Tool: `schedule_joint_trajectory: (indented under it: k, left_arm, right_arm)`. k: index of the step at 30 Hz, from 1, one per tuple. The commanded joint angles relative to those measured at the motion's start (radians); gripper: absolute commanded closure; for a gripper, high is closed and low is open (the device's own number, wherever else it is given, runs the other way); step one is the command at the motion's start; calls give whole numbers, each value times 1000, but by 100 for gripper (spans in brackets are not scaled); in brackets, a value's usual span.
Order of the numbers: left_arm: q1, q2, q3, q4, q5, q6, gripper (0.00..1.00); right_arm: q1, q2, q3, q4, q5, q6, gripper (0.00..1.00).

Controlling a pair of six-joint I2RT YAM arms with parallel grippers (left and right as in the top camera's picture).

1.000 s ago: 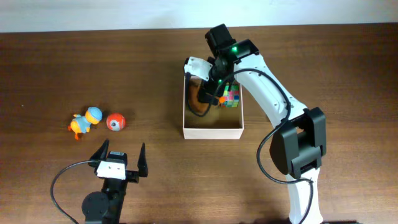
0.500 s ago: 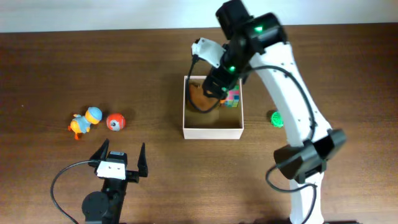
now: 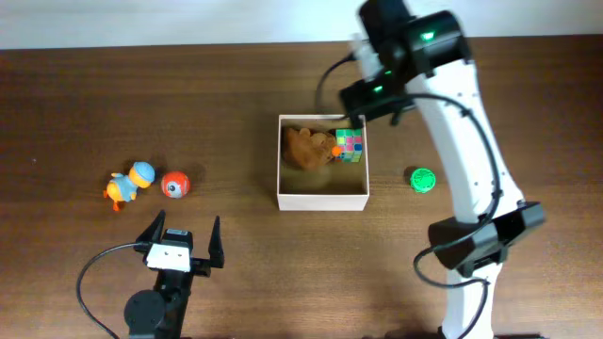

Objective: Pack container
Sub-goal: 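Raise the right gripper and move it over the green spiky ball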

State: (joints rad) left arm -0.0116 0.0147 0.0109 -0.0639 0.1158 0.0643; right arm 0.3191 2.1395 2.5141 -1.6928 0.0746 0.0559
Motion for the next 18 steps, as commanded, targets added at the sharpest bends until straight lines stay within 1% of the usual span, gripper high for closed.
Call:
schedule_joint_trajectory:
  k: [1, 2, 6, 11, 14, 18]
  left_arm:
    - [6, -9, -2, -5, 0, 19, 1]
    - [6, -9, -2, -5, 0, 19, 1]
    - [6, -9, -2, -5, 0, 19, 1]
    - [6, -9, -2, -5, 0, 19, 1]
    - [6, -9, -2, -5, 0, 19, 1]
    - [6, -9, -2, -5, 0, 19, 1]
  right_arm:
    - [-63, 0, -9, -6, 103, 234, 1]
    - [-75, 0, -16, -6, 93, 235, 1]
    - [-118, 0, -80, -6, 124, 325, 1]
    - [-150, 0, -224, 2, 121, 324, 1]
    - [-161, 0, -332, 37, 121, 324, 1]
    - [-176, 0, -417, 86, 116, 328, 1]
